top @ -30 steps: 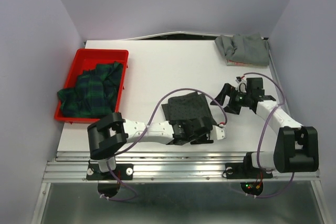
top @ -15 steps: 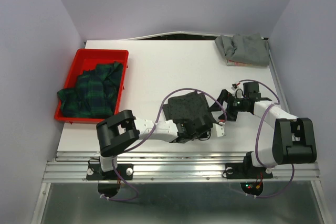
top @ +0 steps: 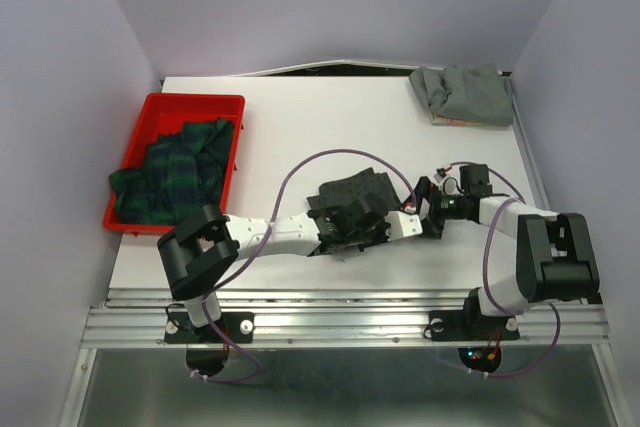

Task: Fold and stack the skirts
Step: Neatly place the folded skirt to the corner

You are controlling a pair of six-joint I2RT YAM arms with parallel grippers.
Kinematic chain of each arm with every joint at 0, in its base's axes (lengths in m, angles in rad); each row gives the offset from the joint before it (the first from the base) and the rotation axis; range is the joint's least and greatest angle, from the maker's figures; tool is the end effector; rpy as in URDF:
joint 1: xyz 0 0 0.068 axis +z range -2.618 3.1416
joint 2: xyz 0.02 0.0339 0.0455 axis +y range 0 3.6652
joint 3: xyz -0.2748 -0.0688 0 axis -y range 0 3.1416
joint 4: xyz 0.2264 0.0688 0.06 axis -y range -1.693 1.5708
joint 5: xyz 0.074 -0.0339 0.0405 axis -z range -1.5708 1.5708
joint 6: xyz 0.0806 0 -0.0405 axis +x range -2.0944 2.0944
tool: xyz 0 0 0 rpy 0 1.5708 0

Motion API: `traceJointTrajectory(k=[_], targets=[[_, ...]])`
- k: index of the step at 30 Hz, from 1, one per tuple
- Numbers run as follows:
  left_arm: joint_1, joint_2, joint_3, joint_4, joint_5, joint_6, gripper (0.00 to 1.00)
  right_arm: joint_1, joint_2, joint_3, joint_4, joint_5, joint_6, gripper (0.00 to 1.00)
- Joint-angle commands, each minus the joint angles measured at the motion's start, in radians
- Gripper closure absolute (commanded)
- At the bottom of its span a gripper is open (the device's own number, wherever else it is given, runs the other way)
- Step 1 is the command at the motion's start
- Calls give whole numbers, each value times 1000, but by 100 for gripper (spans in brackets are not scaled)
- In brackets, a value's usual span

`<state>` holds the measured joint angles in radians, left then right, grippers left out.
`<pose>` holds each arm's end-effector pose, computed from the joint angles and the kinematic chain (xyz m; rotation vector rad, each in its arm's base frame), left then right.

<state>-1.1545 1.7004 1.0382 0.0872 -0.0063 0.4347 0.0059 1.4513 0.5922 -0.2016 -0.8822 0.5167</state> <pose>0.1625 -0.3663 0.2100 1.5490 1.5259 -0.4098 0.2413 0.0637 0.1448 0.3427 2.5628 1.3433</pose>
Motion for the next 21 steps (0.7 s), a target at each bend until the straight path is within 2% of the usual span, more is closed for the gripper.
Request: traceJointTrajectory(k=[1,5,12,16,21], targets=[[4,-61,-1,54,63,-4,100,-7,50,-5,117,-80,54,0],[6,-54,3,49,78,1,100,12,113,-15,253,-101,135,0],[33,-28,16,55,86,-11,100,84,146,-23,347,-100,186,1],[64,-5,34,59,103,-25,100,85,156,-25,357,-87,195,9],[81,11,45,63,112,-28,100,85,169,-19,381,-75,213,25]])
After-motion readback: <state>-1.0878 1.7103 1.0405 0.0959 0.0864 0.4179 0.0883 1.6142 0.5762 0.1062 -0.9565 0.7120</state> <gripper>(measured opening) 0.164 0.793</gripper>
